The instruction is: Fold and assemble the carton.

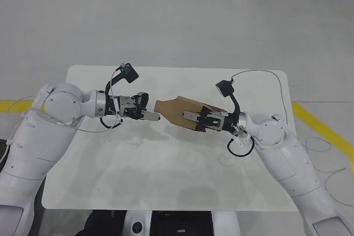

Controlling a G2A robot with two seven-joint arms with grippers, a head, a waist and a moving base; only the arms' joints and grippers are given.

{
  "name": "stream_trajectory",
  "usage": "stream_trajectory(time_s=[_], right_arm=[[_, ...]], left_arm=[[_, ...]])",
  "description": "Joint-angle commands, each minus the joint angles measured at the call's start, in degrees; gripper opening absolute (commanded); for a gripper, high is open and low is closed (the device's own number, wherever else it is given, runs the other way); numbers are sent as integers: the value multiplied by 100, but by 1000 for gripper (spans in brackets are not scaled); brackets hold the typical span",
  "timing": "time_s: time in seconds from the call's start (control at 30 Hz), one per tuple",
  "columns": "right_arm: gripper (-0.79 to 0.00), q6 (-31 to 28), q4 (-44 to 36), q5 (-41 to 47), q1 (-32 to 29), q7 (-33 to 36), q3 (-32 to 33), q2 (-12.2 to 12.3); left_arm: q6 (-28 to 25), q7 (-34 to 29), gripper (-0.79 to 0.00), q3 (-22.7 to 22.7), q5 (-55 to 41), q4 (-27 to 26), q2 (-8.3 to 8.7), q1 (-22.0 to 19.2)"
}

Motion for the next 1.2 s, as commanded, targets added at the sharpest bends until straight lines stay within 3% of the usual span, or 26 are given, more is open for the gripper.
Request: stream_trajectory(time_s=[0.0, 0.6, 1.17], right_arm=[[-785, -36, -29, 49, -15, 6, 16, 1], [-785, 108, -108, -107, 29, 43, -14, -14], [-785, -71, -256, 82, 35, 168, -71, -36]], left_arm=[[8, 11, 0, 1, 2, 18, 0, 0], [-98, -64, 0, -116, -251, 2, 30, -2], [100, 61, 0, 128, -50, 279, -38, -157]])
